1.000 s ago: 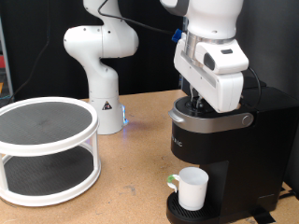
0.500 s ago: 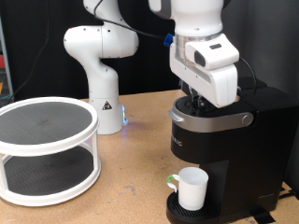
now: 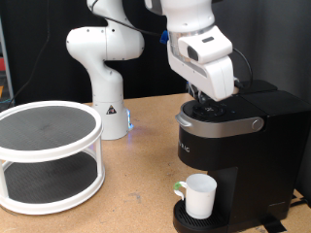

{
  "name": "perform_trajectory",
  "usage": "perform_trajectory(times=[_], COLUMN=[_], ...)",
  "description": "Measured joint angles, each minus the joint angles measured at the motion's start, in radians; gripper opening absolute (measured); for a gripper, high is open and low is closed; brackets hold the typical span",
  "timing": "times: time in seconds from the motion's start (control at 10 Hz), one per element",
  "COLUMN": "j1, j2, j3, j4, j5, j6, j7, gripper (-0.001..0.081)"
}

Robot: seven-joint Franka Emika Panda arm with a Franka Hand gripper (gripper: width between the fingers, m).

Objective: Make a cup of coffee with the keurig machine

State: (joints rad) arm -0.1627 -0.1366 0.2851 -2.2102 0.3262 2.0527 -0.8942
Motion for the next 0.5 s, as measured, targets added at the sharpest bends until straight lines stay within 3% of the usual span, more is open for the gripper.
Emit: perform_trajectory(times=[0.5], j1=[0.000], j2=[-0.095], j3=[-0.027], j4=[-0.039], j5=[0.025], j6=[-0.005], j7=[-0.032], gripper=[0.0002])
